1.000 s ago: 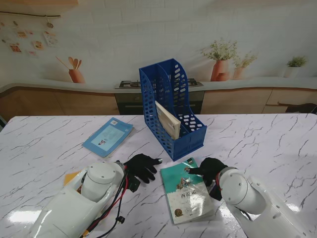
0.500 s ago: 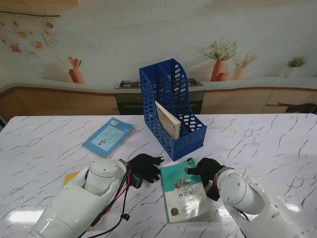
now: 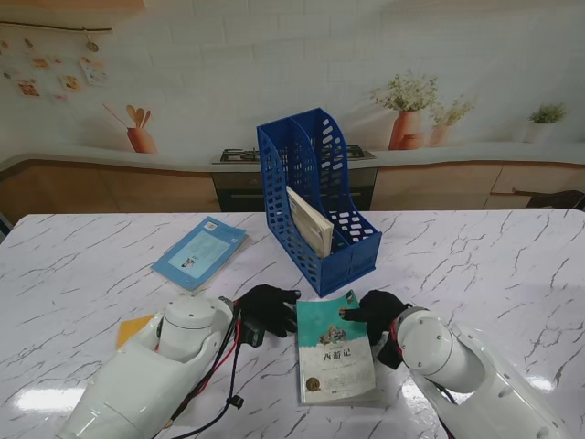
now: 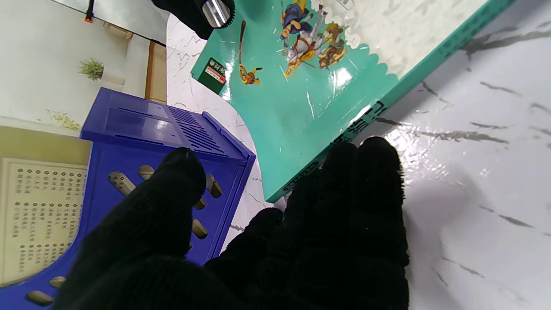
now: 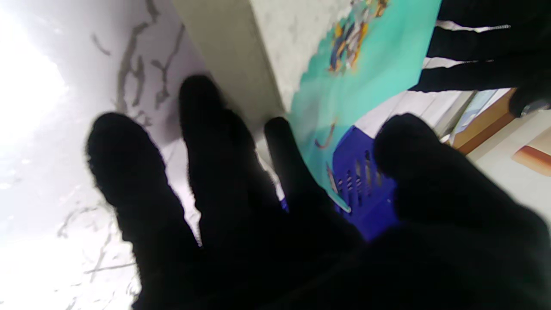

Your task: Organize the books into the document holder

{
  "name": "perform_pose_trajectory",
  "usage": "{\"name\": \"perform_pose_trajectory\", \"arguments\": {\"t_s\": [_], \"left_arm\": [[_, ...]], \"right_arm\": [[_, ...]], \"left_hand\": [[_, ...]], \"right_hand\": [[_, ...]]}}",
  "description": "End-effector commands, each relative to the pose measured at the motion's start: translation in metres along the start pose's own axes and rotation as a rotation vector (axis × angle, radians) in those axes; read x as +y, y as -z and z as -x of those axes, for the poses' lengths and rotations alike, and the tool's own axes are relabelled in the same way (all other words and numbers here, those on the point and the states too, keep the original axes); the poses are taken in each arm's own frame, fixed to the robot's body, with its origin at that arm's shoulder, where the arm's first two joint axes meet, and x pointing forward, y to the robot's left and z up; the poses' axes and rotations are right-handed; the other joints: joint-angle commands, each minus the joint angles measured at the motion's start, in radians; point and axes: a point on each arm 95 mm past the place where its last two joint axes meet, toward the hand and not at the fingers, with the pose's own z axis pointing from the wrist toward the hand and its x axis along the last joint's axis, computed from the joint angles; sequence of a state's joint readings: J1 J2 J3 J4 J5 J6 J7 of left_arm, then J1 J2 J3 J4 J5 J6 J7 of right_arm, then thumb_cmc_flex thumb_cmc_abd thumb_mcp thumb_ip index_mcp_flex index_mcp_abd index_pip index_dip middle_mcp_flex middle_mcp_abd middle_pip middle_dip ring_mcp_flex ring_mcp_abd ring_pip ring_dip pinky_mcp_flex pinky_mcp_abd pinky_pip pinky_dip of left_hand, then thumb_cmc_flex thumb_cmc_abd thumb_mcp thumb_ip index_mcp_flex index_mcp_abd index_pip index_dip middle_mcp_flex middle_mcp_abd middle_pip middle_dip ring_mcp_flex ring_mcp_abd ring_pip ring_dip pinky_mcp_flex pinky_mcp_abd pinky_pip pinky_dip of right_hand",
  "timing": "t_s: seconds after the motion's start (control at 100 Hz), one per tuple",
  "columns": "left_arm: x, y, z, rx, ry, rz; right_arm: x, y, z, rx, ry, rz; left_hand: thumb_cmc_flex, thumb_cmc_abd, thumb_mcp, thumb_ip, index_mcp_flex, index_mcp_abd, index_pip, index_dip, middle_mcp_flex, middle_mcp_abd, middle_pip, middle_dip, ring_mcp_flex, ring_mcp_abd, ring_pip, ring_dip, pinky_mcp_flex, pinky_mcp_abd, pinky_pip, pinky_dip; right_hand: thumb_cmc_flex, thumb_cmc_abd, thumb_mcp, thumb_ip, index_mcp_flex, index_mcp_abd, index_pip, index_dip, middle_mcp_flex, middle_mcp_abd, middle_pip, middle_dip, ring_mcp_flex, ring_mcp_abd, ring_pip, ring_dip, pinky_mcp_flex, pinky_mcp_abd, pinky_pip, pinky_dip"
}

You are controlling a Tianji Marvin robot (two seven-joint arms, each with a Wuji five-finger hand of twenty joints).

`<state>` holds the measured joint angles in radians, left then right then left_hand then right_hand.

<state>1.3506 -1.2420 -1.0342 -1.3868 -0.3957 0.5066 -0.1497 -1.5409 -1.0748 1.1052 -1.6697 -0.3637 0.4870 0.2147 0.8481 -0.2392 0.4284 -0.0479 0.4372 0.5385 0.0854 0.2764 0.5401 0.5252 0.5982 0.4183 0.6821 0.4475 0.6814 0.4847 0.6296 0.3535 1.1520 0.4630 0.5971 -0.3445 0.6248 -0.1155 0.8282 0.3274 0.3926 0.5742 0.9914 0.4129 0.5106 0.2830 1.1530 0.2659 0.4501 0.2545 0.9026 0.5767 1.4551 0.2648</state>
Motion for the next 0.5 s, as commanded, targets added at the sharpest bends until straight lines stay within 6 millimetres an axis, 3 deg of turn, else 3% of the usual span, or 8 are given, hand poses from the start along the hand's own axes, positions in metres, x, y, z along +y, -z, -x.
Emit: {"name": "perform_pose_trajectory", "arguments": {"t_s": [0.0, 0.05, 0.12, 0.14, 0.23, 0.27, 0.4, 0.49], "left_arm": [[0.0089, -0.0066, 0.0346, -0.057, 0.051, 0.041], [0.0096, -0.007, 0.0344, -0.052, 0.061, 0.053], [0.0102, -0.0074, 0.0347, -0.043, 0.069, 0.067], [0.0104, -0.0075, 0.0349, -0.039, 0.076, 0.067], [0.0105, -0.0067, 0.0344, -0.03, 0.098, 0.078], [0.011, -0.0054, 0.034, -0.026, 0.105, 0.089], [0.0146, -0.0048, 0.0327, -0.02, 0.111, 0.114], [0.0177, -0.0062, 0.0327, -0.007, 0.09, 0.131]], "right_arm": [[-0.0305, -0.0025, 0.0074, -0.015, -0.022, -0.069], [-0.0313, -0.0029, 0.0067, -0.011, -0.026, -0.069], [-0.0322, -0.0031, 0.0059, -0.006, -0.03, -0.072], [-0.0324, -0.0032, 0.0058, -0.004, -0.031, -0.072], [-0.0326, -0.0034, 0.0056, -0.002, -0.034, -0.072], [-0.0326, -0.0036, 0.0055, -0.001, -0.036, -0.071], [-0.0335, -0.004, 0.0041, 0.004, -0.047, -0.066], [-0.0344, -0.0036, 0.0026, 0.012, -0.053, -0.063]], "left_hand": [[-0.015, -0.031, 0.019, 0.022, -0.037, 0.067, -0.039, 0.006, -0.037, -0.021, -0.064, -0.025, 0.027, 0.024, 0.035, 0.026, -0.059, 0.083, 0.088, 0.033], [-0.013, -0.037, 0.019, 0.022, -0.038, 0.061, -0.038, 0.009, -0.036, -0.028, -0.057, -0.018, 0.031, 0.029, 0.035, 0.035, -0.056, 0.085, 0.093, 0.038], [-0.018, -0.04, 0.021, 0.021, -0.041, 0.041, -0.039, 0.015, -0.04, -0.061, -0.026, 0.02, 0.048, -0.026, 0.067, 0.084, -0.046, 0.065, 0.113, 0.055], [-0.017, -0.045, 0.026, 0.021, -0.038, 0.039, -0.037, 0.018, -0.04, -0.066, -0.018, 0.034, 0.037, 0.013, 0.072, 0.101, -0.042, 0.07, 0.118, 0.058], [-0.014, -0.056, 0.037, 0.018, -0.034, 0.016, -0.035, 0.024, -0.046, -0.09, -0.001, 0.066, 0.034, -0.029, 0.086, 0.133, -0.048, 0.062, 0.134, 0.068], [-0.007, -0.064, 0.039, 0.019, -0.027, 0.009, -0.031, 0.027, -0.048, -0.093, 0.002, 0.074, 0.023, 0.011, 0.08, 0.138, -0.042, 0.06, 0.136, 0.069], [0.012, -0.087, 0.055, 0.019, -0.019, -0.016, -0.028, 0.032, -0.07, -0.106, -0.009, 0.084, 0.004, -0.004, 0.075, 0.153, -0.047, 0.053, 0.131, 0.066], [0.027, -0.133, 0.119, 0.016, 0.003, -0.049, -0.022, 0.04, -0.095, -0.118, -0.014, 0.11, -0.017, -0.029, 0.077, 0.183, -0.026, -0.008, 0.117, 0.049]], "right_hand": [[0.002, -0.017, 0.025, 0.033, 0.005, 0.014, 0.013, -0.024, -0.015, -0.059, -0.09, -0.042, -0.023, -0.008, -0.072, -0.064, 0.028, -0.133, 0.004, -0.017], [-0.001, -0.019, 0.032, 0.032, 0.005, 0.014, 0.013, -0.025, -0.015, -0.061, -0.09, -0.042, -0.023, -0.01, -0.073, -0.064, 0.028, -0.133, 0.004, -0.019], [-0.002, -0.02, 0.038, 0.031, 0.004, 0.013, 0.014, -0.025, -0.015, -0.062, -0.09, -0.042, -0.023, -0.012, -0.073, -0.065, 0.027, -0.136, 0.004, -0.021], [-0.002, -0.02, 0.04, 0.031, 0.004, 0.014, 0.013, -0.026, -0.016, -0.064, -0.09, -0.042, -0.024, -0.012, -0.074, -0.065, 0.027, -0.137, 0.004, -0.021], [-0.001, -0.022, 0.047, 0.03, 0.002, 0.013, 0.013, -0.027, -0.018, -0.065, -0.09, -0.042, -0.023, -0.013, -0.075, -0.066, 0.026, -0.139, 0.003, -0.024], [-0.004, -0.021, 0.049, 0.029, 0.001, 0.014, 0.014, -0.028, -0.018, -0.065, -0.09, -0.042, -0.024, -0.016, -0.076, -0.066, 0.025, -0.141, 0.003, -0.025], [-0.004, -0.02, 0.051, 0.028, 0.0, 0.012, 0.014, -0.029, -0.021, -0.065, -0.088, -0.041, -0.025, -0.018, -0.079, -0.068, 0.026, -0.146, 0.002, -0.028], [-0.003, -0.018, 0.05, 0.027, -0.005, 0.011, 0.013, -0.03, -0.028, -0.069, -0.089, -0.041, -0.029, -0.021, -0.082, -0.069, 0.024, -0.149, 0.002, -0.03]]}}
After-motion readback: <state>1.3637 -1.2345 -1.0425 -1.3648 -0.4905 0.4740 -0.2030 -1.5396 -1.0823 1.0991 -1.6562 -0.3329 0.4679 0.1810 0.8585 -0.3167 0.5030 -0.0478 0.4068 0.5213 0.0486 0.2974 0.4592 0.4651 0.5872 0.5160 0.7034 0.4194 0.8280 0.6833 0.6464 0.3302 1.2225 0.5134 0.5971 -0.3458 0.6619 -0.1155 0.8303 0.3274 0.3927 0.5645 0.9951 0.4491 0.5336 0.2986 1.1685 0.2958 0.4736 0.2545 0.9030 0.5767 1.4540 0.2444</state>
